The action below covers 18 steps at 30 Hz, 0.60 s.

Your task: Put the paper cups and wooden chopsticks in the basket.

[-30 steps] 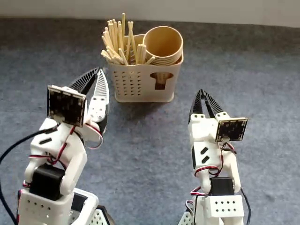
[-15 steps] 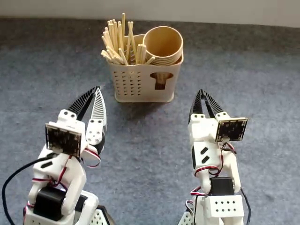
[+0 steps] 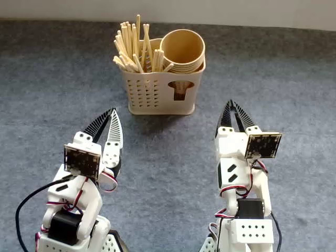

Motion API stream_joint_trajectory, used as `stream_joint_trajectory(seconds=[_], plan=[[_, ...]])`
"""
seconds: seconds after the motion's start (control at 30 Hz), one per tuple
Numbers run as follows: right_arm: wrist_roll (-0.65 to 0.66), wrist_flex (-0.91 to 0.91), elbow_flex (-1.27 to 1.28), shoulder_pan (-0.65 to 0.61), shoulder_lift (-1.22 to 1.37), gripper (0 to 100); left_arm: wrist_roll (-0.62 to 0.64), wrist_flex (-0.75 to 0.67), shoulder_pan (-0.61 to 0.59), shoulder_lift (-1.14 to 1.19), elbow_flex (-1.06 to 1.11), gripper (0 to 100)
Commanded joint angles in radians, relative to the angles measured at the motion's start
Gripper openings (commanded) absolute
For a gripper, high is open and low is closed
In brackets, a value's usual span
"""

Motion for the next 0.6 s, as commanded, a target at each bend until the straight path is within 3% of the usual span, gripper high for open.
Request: stream_joint_trajectory(seconds=[0.0,0.2,0.57], plan=[[0.002,-0.005,-0.012,0.012,-0.073,0.9,0.003,-0.032,0.015,-0.01,0.022,1],[0.009,0.042,0.074,0.008,-0.348,0.9,0.003,-0.101,0.013,-0.01,0.081,1],[0.002,0.036,0.087,0.008,-0.335,0.9,0.003,-0.107,0.013,-0.01,0.087,1]])
